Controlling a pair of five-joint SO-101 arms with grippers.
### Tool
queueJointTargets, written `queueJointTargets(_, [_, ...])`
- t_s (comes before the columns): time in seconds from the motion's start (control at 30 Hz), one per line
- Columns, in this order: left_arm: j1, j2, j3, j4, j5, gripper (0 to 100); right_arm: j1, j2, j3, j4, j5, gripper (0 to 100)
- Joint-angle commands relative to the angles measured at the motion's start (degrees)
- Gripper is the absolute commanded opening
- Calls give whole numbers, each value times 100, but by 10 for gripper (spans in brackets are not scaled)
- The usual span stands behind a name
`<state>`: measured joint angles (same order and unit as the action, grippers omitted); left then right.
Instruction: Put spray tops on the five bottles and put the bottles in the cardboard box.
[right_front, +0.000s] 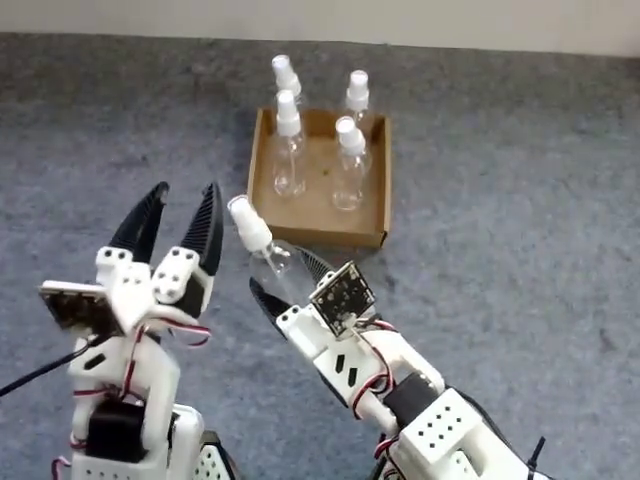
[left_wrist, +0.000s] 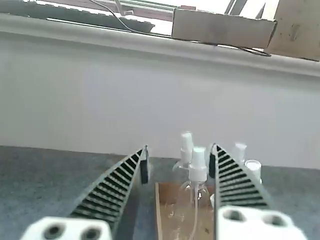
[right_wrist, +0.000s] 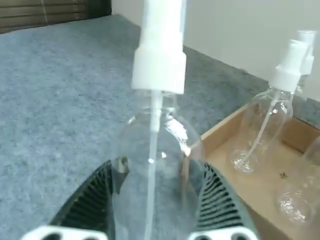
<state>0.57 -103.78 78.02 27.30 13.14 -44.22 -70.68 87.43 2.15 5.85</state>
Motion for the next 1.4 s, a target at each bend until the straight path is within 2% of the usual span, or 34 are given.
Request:
queueJointTargets(0.0, [-101, -66, 48, -396, -18, 120, -84, 4, -84, -127, -18, 4])
queueJointTargets(0.23, [31, -57, 242, -369, -26, 91, -84, 4, -84, -110, -18, 4])
queueJointTargets(0.4, [822, -57, 470, -369, -818, 91, -84, 4, -84, -101, -18, 4])
queueJointTargets(0.53, [1086, -66, 549, -360, -976, 91, -84, 4, -84, -101, -18, 4])
queueJointTargets(0.8, [1042, -101, 391, 237, -958, 88, -66, -4, -84, -101, -26, 7])
queueJointTargets(0.97, [585, -101, -4, 756, -949, 88, -48, -4, -110, -66, -26, 10])
queueJointTargets(1.03, [356, -101, -110, 897, -949, 88, 189, -4, -154, 286, -18, 12])
queueJointTargets(1.17, [286, -84, -127, 993, -941, 91, 743, 22, -1051, 778, -26, 67])
queueJointTargets(1.37, [295, -66, -57, 985, -949, 91, 822, 40, -2466, 1684, -26, 70])
